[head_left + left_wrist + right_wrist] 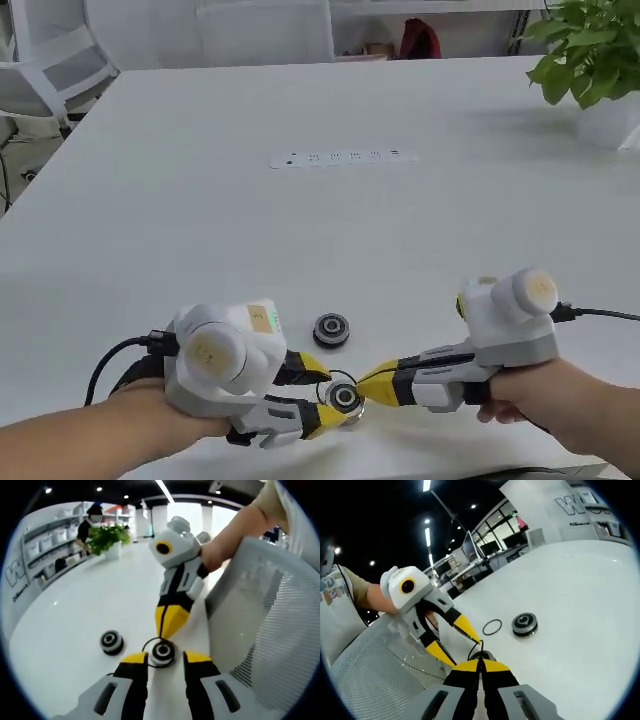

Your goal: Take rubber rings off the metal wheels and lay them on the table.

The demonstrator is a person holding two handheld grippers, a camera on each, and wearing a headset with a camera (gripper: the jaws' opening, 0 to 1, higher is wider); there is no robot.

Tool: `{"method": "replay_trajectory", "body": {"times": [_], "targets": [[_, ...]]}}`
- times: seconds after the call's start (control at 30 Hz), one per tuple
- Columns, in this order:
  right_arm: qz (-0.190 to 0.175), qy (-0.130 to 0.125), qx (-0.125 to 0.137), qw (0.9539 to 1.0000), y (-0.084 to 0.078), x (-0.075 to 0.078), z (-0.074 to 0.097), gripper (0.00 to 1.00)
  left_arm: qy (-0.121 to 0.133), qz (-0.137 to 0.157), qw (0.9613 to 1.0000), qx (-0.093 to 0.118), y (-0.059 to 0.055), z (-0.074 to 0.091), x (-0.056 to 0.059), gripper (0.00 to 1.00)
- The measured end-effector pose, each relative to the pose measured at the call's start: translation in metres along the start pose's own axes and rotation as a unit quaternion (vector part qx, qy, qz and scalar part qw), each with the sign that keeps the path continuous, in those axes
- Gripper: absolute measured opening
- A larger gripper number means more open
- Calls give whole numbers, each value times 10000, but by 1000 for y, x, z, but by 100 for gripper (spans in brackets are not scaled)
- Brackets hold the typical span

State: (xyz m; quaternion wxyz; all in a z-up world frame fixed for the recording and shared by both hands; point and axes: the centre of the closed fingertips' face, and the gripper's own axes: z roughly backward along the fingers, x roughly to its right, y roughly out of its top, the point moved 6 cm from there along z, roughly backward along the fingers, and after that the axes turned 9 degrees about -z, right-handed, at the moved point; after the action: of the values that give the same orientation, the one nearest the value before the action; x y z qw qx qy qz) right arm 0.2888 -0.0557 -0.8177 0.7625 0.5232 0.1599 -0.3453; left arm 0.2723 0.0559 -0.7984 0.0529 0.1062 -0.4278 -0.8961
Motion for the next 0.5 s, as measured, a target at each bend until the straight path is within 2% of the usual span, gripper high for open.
{"method": "replay_trajectory", "body": {"times": [0.5], "targets": [[-3, 55, 169, 9998, 9, -2, 4, 0, 229, 198, 9993, 230, 3, 30, -8, 40]]}}
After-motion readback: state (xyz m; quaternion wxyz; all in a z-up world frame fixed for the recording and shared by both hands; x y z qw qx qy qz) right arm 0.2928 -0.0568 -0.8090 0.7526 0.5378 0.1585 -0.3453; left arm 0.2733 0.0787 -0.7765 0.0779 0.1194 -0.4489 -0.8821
